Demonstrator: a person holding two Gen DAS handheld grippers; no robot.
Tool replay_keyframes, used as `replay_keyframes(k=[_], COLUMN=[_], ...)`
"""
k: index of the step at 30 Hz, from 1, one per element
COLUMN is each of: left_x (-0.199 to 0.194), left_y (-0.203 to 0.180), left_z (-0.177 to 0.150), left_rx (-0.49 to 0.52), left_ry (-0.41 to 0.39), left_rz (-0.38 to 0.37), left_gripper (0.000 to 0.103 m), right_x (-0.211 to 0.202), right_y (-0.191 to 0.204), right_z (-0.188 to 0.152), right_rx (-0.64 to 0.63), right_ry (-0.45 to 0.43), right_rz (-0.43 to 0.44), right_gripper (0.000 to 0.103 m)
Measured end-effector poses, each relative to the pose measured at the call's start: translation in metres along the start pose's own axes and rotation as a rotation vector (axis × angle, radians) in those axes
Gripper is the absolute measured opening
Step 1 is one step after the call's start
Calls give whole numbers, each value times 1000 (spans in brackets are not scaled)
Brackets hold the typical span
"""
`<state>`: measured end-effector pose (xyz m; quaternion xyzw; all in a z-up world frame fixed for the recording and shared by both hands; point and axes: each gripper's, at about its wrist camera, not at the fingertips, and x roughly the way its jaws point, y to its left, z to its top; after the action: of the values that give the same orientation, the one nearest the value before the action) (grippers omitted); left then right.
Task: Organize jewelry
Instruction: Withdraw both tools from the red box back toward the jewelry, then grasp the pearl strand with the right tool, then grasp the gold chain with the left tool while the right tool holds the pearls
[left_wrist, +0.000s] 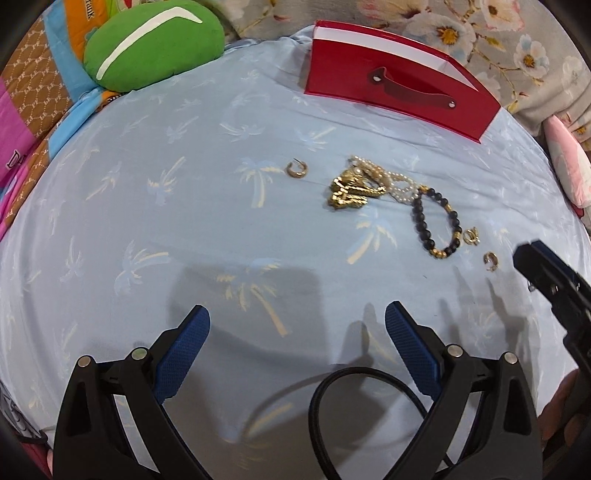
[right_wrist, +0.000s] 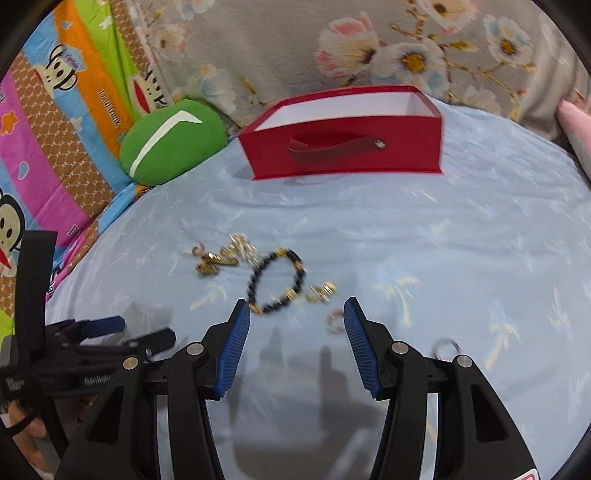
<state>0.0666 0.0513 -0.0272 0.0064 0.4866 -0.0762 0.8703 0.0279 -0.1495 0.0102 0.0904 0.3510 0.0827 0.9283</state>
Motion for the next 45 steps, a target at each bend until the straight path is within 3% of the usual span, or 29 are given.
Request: replay_keyframes(k=[4,6,16,18,21,25,31,38,45], left_x=[-1,-2,8,9,10,8,-6,7,49], left_y=[13,20,43,44,44,42,45,4,-23], left_z=[4,6,19,22,28,36,54,74,72], left_rx=[-19,-31,-77,-83,-81,-71,-68,56,82], left_ry=[-15,-19,-21,-23,-30,-38,-77,-94,4], left_rz=[15,17,12,-1,-18,-18,-35,-28,-58], left_gripper=[93,93,93,93,93,93,93,92,64], right_x=[29,46,93,100,102,89,34,-24,-48], right_y=[25,32,34,32,29,27,20,-4,-24], right_z=[17,23,36,37,37,37,39,35,22], right_rx=[-82,-100,-103,-85,-64,-45,-49,-19,20], right_ry=[9,27,100,125,132,105,-3,-69,-68], right_rz=[6,15,-1,12,26,39,2,-56,-84], right_gripper=[50,44,28,17,10,7,7,7,7])
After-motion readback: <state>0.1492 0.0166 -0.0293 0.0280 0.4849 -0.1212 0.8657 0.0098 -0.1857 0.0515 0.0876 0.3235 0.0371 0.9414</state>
